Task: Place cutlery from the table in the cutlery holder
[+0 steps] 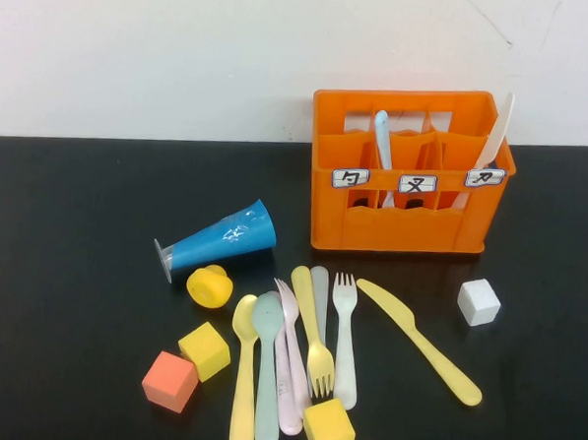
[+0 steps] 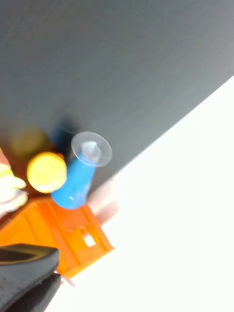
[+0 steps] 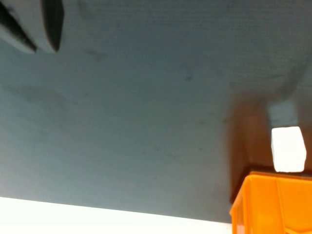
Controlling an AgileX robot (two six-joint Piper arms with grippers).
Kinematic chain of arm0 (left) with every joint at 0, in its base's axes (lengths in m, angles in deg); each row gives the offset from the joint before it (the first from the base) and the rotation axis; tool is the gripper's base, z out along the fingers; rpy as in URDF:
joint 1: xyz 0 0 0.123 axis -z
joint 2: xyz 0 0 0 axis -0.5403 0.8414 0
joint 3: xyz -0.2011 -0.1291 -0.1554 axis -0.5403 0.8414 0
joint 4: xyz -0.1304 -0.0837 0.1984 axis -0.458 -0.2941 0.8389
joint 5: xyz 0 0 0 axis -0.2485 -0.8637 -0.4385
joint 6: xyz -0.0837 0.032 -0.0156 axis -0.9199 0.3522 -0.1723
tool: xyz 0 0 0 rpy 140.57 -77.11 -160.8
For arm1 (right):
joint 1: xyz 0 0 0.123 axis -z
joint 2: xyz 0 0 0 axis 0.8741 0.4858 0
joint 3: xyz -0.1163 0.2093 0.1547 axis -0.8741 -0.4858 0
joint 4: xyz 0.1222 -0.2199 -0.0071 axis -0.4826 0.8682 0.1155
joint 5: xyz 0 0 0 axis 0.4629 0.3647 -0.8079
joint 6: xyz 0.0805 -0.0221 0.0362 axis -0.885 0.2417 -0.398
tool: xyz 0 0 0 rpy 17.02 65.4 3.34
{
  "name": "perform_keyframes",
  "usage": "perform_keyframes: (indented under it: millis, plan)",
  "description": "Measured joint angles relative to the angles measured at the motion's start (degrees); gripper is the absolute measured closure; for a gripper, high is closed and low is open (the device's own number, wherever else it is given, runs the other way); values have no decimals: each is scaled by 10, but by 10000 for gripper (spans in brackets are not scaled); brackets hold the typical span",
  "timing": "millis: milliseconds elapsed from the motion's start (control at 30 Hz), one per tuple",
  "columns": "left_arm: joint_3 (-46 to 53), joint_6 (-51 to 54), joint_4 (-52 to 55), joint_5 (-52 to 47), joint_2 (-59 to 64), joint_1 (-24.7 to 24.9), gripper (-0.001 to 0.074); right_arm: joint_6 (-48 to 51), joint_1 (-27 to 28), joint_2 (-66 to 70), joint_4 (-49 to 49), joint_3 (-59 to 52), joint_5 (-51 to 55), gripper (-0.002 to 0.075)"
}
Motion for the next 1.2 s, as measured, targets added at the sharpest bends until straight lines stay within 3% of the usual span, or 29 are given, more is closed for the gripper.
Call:
perform_keyframes:
  millis: [233,400,733,933,1033,1200]
  plan:
    - [0,17,-42,27,0,0,736,0,0,0,1,0,0,729]
    - [-45,73,16,-84,17,0,736,0,0,0,1,0,0,729]
    - [-326,126,319,-370,294,0,736,0,0,0,1,0,0,729]
    - [-453,193,357,-439,468,1,736,0,0,0,1,0,0,729]
    - [-493,202,377,-458,548,33,736,0,0,0,1,0,0,729]
    - [-540,155,440,-454,639,172,736,0,0,0,1,0,0,729]
